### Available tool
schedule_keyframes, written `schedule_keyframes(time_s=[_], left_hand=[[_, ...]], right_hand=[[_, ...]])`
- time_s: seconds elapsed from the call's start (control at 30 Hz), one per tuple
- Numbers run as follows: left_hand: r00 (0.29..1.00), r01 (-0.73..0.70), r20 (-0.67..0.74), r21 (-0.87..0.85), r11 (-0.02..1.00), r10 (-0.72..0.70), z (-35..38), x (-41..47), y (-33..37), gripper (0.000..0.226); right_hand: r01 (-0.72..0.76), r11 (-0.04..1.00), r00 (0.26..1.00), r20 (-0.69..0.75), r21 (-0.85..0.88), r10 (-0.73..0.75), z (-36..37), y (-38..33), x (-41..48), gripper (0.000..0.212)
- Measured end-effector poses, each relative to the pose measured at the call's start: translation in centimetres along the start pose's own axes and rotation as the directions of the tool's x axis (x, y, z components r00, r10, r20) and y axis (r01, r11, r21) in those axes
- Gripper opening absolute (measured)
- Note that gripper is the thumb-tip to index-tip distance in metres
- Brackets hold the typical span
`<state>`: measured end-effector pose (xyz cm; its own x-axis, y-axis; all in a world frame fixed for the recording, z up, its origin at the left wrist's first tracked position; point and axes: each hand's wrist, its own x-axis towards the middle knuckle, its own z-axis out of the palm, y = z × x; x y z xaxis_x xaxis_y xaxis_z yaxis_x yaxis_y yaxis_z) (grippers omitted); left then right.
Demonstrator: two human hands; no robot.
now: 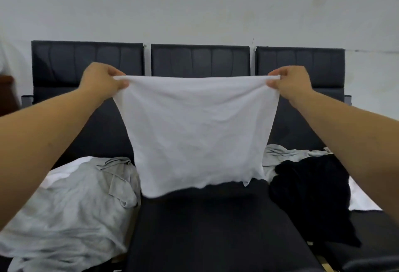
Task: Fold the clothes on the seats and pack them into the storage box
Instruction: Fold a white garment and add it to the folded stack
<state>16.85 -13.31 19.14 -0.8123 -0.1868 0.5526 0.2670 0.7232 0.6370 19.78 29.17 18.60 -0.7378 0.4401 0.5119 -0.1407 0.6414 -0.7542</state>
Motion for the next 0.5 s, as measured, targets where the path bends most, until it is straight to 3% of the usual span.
schedule_keyframes(time_s=[0.13,0.27,0.33,0.43,0.5], left_hand=[[0.998,-0.017,0.058,-0.004,1.0,0.018,-0.3,-1.0,-1.3,0.025],[0.977,0.0,0.215,-0.028,1.0,0.006,0.1,-3.6,-4.8,0.017],[0.95,0.015,0.312,-0.031,0.999,-0.004,0.7,-5.3,-6.6,0.017],[0.86,0.162,0.509,-0.224,0.961,-0.026,1.0,-7.7,-9.0,0.036],[0.768,0.328,0.64,-0.34,0.881,-0.039,1.3,-8.9,-9.9,0.053]], right_hand=[[0.035,0.995,0.999,-0.006,-0.093,-0.036,-0.8,1.0,-0.6,0.017],[-0.119,0.987,0.988,0.111,0.113,0.106,-0.6,4.7,-3.0,0.006],[-0.242,0.943,0.959,0.205,0.229,0.196,-0.5,6.5,-4.7,0.011],[-0.406,0.815,0.894,0.366,0.413,0.26,-0.3,8.3,-7.7,0.023],[-0.482,0.766,0.846,0.453,0.425,0.281,-0.2,9.3,-9.5,0.025]])
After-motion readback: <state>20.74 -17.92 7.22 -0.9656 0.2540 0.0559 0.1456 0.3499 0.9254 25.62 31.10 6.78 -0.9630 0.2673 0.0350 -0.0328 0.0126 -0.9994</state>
